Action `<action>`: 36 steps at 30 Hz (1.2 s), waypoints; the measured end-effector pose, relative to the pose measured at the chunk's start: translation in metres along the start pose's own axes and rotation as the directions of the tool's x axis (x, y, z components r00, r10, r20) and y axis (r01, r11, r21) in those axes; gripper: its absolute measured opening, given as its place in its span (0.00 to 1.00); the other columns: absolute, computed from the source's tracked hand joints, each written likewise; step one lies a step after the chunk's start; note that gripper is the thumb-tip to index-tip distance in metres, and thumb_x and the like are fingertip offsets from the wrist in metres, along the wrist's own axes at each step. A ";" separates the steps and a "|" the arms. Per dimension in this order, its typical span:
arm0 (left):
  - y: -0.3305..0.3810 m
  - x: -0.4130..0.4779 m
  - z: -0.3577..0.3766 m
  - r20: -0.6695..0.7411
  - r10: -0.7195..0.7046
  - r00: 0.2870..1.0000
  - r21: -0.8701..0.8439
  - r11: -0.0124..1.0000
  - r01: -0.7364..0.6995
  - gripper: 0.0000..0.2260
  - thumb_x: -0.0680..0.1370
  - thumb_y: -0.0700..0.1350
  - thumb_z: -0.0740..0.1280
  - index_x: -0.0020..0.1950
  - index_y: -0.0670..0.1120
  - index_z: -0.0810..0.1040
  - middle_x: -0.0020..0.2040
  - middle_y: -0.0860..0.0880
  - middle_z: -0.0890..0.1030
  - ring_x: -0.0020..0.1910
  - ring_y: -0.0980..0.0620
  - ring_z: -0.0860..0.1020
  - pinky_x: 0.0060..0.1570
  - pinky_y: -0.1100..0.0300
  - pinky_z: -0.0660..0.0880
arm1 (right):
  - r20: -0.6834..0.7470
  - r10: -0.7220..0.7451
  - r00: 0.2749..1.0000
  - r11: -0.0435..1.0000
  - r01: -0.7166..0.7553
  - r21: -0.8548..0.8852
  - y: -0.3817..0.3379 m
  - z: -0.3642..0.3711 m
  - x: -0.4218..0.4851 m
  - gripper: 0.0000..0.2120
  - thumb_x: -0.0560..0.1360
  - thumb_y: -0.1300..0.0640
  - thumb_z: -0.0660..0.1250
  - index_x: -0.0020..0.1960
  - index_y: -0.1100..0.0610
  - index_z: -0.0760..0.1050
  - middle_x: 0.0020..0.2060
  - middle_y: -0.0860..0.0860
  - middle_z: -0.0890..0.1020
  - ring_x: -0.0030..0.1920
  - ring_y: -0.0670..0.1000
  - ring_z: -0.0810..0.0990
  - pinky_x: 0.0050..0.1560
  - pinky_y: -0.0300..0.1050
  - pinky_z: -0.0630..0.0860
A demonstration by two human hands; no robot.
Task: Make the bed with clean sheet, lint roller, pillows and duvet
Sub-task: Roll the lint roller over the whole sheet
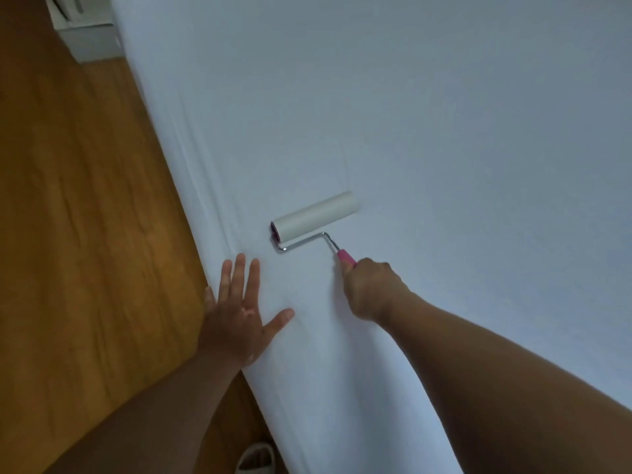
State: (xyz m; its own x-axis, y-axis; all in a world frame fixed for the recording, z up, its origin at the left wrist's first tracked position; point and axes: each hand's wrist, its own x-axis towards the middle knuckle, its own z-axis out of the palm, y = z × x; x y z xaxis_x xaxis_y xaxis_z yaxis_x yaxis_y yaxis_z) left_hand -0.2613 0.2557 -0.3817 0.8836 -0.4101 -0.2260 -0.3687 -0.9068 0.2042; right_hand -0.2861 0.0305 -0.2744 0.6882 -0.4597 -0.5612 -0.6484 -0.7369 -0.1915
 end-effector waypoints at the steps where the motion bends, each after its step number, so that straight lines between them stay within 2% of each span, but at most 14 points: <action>1: 0.001 0.000 -0.001 0.008 -0.006 1.000 0.012 1.000 0.006 0.45 0.73 0.78 0.41 0.81 0.52 0.36 0.81 0.49 0.35 0.80 0.45 0.38 0.76 0.37 0.52 | 0.020 -0.022 1.000 1.000 0.022 -0.008 0.007 0.001 -0.011 0.23 0.83 0.45 0.49 0.54 0.65 0.69 0.36 0.52 0.68 0.44 0.59 0.73 0.48 0.52 0.75; 5: 0.009 -0.008 -0.002 0.032 -0.057 0.998 0.032 0.998 0.056 0.44 0.72 0.77 0.35 0.78 0.51 0.28 0.79 0.49 0.29 0.79 0.46 0.33 0.78 0.42 0.48 | 0.064 -0.003 0.998 1.000 0.005 -0.021 0.062 0.024 -0.048 0.25 0.83 0.41 0.48 0.54 0.63 0.69 0.37 0.51 0.69 0.44 0.59 0.73 0.48 0.52 0.75; 9: 0.036 -0.039 0.003 0.052 -0.152 0.987 -0.086 0.984 0.156 0.40 0.75 0.74 0.36 0.76 0.52 0.26 0.78 0.49 0.28 0.78 0.48 0.31 0.78 0.44 0.47 | 0.087 -0.037 0.996 0.999 0.039 -0.019 0.107 0.045 -0.096 0.20 0.85 0.46 0.48 0.68 0.56 0.67 0.53 0.56 0.75 0.55 0.61 0.77 0.54 0.52 0.75; 10: 0.045 -0.051 0.007 0.053 -0.167 0.984 -0.115 0.978 0.172 0.39 0.76 0.73 0.37 0.76 0.52 0.26 0.78 0.49 0.28 0.78 0.48 0.31 0.78 0.44 0.47 | 0.097 -0.031 0.995 0.999 0.033 -0.021 0.121 0.051 -0.107 0.20 0.84 0.45 0.48 0.67 0.56 0.66 0.52 0.57 0.74 0.54 0.61 0.76 0.53 0.51 0.75; 12: 0.065 -0.079 0.014 0.044 -0.185 0.982 -0.156 0.969 0.190 0.38 0.76 0.72 0.39 0.77 0.52 0.28 0.79 0.48 0.30 0.78 0.49 0.32 0.78 0.45 0.47 | 0.094 -0.015 0.995 0.999 0.018 -0.029 0.145 0.063 -0.126 0.20 0.83 0.43 0.48 0.66 0.54 0.67 0.47 0.53 0.71 0.46 0.59 0.73 0.46 0.48 0.71; 16: 0.096 -0.134 0.034 0.030 -0.197 0.980 -0.196 0.960 0.199 0.38 0.78 0.70 0.41 0.79 0.52 0.32 0.80 0.49 0.33 0.79 0.50 0.34 0.78 0.46 0.50 | 0.101 0.073 0.992 0.996 -0.077 0.037 0.187 0.078 -0.172 0.19 0.82 0.39 0.48 0.52 0.53 0.66 0.39 0.49 0.69 0.43 0.55 0.72 0.47 0.48 0.72; 21: 0.124 -0.189 0.051 0.063 -0.181 0.981 -0.167 0.968 0.189 0.37 0.78 0.69 0.40 0.79 0.52 0.31 0.79 0.49 0.30 0.77 0.52 0.30 0.78 0.47 0.48 | 0.105 0.098 0.990 0.994 -0.102 0.031 0.248 0.098 -0.237 0.19 0.83 0.39 0.47 0.51 0.52 0.66 0.40 0.49 0.70 0.43 0.55 0.72 0.46 0.49 0.72; 25: 0.150 -0.238 0.062 0.093 -0.159 0.983 -0.124 0.978 0.170 0.36 0.79 0.68 0.39 0.79 0.51 0.30 0.79 0.48 0.29 0.77 0.51 0.30 0.78 0.46 0.43 | 0.099 0.107 0.989 0.994 -0.109 0.013 0.303 0.122 -0.288 0.19 0.82 0.38 0.46 0.51 0.52 0.65 0.42 0.50 0.72 0.41 0.55 0.72 0.45 0.49 0.72; 28: 0.170 -0.276 0.073 0.126 -0.141 0.982 -0.091 0.984 0.153 0.35 0.79 0.67 0.38 0.78 0.50 0.29 0.78 0.48 0.28 0.77 0.51 0.29 0.78 0.46 0.42 | 0.105 0.114 0.988 0.993 -0.112 -0.026 0.344 0.139 -0.326 0.20 0.82 0.38 0.45 0.50 0.52 0.64 0.40 0.49 0.73 0.39 0.54 0.72 0.43 0.49 0.72; 31: 0.189 -0.310 0.084 0.134 -0.145 0.980 -0.089 0.984 0.157 0.34 0.80 0.66 0.38 0.79 0.50 0.30 0.79 0.48 0.30 0.77 0.51 0.30 0.78 0.46 0.42 | 0.096 0.136 0.986 0.990 -0.138 0.018 0.378 0.151 -0.364 0.20 0.82 0.38 0.44 0.48 0.52 0.63 0.38 0.48 0.71 0.35 0.50 0.70 0.40 0.48 0.70; 36: 0.215 -0.356 0.089 0.218 -0.119 0.969 -0.016 0.992 0.126 0.34 0.79 0.66 0.36 0.77 0.51 0.27 0.77 0.47 0.27 0.77 0.49 0.29 0.78 0.46 0.40 | 0.107 0.202 0.974 0.979 -0.204 0.005 0.428 0.171 -0.420 0.21 0.82 0.37 0.42 0.47 0.51 0.64 0.38 0.48 0.72 0.36 0.50 0.72 0.39 0.48 0.71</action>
State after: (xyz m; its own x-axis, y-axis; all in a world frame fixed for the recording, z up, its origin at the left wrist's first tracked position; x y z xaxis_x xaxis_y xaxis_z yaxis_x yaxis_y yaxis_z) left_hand -0.6812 0.1982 -0.3418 0.8369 -0.3104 -0.4508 -0.2499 -0.9495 0.1898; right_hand -0.9089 -0.0069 -0.2585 0.5042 -0.5436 -0.6710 -0.7768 -0.6249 -0.0775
